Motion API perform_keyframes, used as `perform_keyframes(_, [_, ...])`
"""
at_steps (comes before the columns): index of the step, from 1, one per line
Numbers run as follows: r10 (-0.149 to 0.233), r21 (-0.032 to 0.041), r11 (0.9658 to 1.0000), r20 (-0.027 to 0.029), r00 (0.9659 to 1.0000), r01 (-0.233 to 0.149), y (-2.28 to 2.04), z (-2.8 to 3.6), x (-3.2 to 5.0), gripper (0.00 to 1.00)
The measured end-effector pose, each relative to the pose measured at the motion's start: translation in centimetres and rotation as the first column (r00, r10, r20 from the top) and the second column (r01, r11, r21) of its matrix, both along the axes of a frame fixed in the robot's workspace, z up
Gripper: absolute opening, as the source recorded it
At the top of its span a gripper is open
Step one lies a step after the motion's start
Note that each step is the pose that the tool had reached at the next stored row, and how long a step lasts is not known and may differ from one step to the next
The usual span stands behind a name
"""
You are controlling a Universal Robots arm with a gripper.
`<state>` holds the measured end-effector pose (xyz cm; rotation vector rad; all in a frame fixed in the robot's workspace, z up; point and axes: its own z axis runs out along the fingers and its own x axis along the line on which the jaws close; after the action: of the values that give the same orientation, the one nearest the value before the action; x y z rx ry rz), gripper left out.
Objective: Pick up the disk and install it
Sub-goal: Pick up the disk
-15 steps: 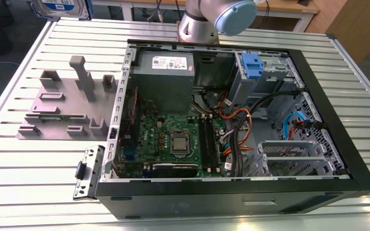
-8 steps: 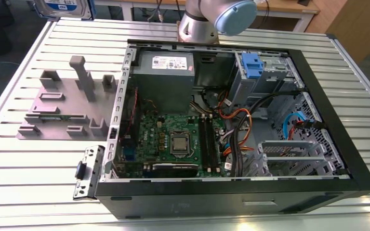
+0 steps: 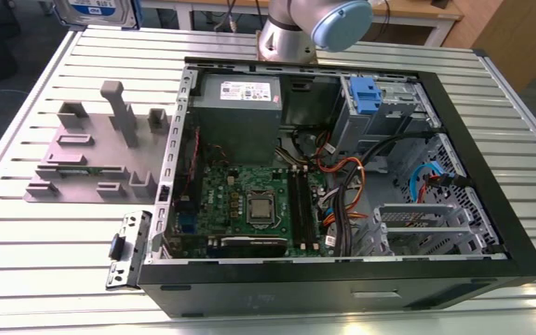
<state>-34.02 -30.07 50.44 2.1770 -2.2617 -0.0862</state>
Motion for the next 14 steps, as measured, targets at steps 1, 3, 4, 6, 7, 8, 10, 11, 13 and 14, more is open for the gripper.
perform_keyframes(1, [0.000,0.0000,1.0000,0.0000,1.0000,0.000,0.00,0.00,0.06,0.36])
perform_keyframes(3, [0.000,0.0000,1.0000,0.0000,1.0000,0.000,0.00,0.00,0.18,0.36])
perform_keyframes(4, [0.000,0.0000,1.0000,0.0000,1.0000,0.000,0.00,0.00,0.24,0.36])
perform_keyframes(6, [0.000,0.0001,1.0000,0.0001,1.0000,0.000,0.00,0.00,0.35,0.36])
perform_keyframes(7, [0.000,0.0000,1.0000,0.0000,1.0000,0.000,0.00,0.00,0.41,0.36])
perform_keyframes(8, [0.000,0.0000,1.0000,0.0000,1.0000,0.000,0.00,0.00,0.46,0.36])
perform_keyframes(10, [0.000,0.0000,1.0000,0.0000,1.0000,0.000,0.00,0.00,0.57,0.36])
perform_keyframes(11, [0.000,0.0000,1.0000,0.0000,1.0000,0.000,0.00,0.00,0.63,0.36])
perform_keyframes(13, [0.000,0.0000,1.0000,0.0000,1.0000,0.000,0.00,0.00,0.75,0.36])
perform_keyframes(14, [0.000,0.0000,1.0000,0.0000,1.0000,0.000,0.00,0.00,0.81,0.36])
